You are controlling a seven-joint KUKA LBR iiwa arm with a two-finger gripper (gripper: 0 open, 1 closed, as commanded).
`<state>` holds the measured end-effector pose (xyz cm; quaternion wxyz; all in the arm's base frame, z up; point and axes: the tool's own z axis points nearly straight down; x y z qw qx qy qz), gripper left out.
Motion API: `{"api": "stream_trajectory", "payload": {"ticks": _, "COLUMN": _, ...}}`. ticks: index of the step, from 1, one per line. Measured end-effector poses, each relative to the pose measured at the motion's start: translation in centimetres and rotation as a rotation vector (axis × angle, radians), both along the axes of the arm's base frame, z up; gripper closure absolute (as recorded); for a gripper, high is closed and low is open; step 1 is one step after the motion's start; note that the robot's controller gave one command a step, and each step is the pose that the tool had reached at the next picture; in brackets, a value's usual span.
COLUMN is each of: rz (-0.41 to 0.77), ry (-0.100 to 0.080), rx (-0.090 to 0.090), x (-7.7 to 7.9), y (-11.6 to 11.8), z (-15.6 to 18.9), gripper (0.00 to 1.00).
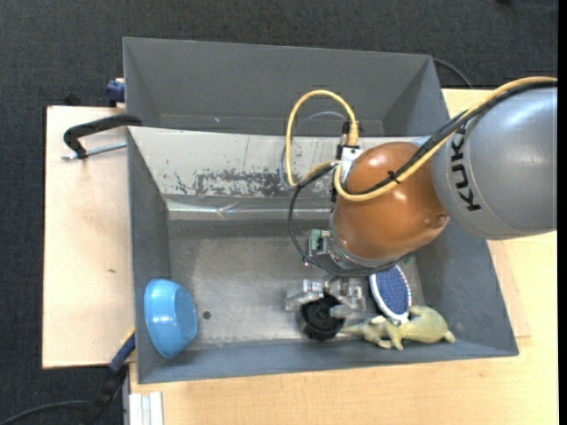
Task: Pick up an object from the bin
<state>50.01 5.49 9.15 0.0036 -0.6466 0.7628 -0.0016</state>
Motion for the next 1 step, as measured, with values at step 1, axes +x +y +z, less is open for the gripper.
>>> {"api": "stream_trajectory", "payload": {"ticks": 1, "rz": 0.017, "ry": -0.006, "rx": 0.001, "x": 1.04, "y": 0.44, "z": 13.38, "gripper": 1.0}}
